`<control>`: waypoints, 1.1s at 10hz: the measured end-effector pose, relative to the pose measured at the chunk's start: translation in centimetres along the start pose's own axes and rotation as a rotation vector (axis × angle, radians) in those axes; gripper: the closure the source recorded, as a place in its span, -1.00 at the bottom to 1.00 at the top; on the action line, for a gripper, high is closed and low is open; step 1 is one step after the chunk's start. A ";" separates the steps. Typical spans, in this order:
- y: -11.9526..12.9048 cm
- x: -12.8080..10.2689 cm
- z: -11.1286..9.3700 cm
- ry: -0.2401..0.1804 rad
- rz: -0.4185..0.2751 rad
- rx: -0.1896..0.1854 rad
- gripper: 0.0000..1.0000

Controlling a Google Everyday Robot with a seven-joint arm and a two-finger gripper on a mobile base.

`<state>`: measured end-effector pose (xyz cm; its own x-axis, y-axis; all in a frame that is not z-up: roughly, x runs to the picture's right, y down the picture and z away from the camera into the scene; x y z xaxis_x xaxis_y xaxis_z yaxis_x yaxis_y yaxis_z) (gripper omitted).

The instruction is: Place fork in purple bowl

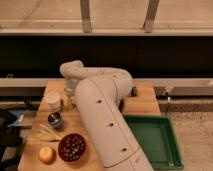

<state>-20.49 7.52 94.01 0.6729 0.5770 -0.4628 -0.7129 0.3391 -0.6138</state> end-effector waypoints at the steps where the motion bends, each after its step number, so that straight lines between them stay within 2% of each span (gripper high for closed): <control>1: 0.0 0.0 -0.1 0.001 -0.001 0.000 -0.22; 2: 0.3 -0.1 -0.3 0.003 -0.004 -0.001 -0.13; 6: 0.4 0.0 -0.4 0.002 -0.008 0.000 0.70; 7: 0.8 -0.1 -0.5 -0.018 -0.013 0.009 0.87; 8: 1.3 -0.3 -0.5 -0.036 -0.014 0.016 0.98; 11: 1.2 -0.3 -1.3 -0.065 -0.012 0.036 1.00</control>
<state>-21.28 6.78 92.59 0.6679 0.6197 -0.4122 -0.7124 0.3717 -0.5953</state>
